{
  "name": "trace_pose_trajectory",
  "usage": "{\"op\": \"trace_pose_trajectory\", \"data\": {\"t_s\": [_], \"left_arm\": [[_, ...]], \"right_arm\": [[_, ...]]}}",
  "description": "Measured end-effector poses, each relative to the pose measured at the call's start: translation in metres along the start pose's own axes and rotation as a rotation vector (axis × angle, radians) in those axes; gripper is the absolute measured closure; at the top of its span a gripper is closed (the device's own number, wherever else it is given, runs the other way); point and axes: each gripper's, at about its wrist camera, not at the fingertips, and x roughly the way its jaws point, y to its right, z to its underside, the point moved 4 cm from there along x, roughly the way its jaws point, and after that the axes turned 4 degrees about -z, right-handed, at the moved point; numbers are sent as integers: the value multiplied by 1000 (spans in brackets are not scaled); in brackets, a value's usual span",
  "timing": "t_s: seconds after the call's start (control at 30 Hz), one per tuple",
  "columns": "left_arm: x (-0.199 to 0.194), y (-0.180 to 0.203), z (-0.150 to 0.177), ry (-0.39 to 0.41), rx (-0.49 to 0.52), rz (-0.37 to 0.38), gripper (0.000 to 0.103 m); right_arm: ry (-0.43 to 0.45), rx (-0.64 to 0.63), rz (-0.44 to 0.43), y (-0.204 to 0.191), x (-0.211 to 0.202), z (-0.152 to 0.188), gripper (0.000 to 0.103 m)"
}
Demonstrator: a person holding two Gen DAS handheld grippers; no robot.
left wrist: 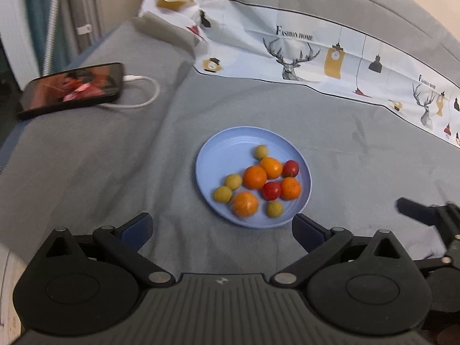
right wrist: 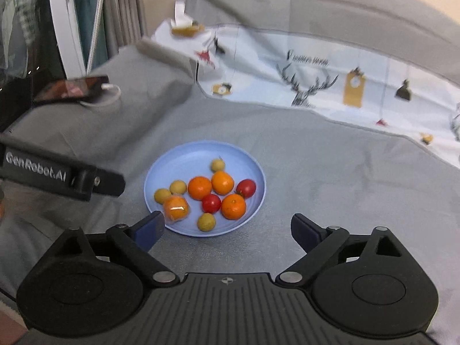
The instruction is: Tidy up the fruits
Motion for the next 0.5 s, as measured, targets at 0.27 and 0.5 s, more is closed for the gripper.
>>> {"op": "trace_pose_trajectory", "data": {"t_s": [0.27, 0.5], "left_arm": [[-35, 0, 28, 27, 0, -52, 0], [-56, 3, 40, 56, 13, -51, 0]], "right_arm": [[76, -11, 55, -13, -50, 19, 3], [117, -21, 71, -18, -77, 27, 3]]}}
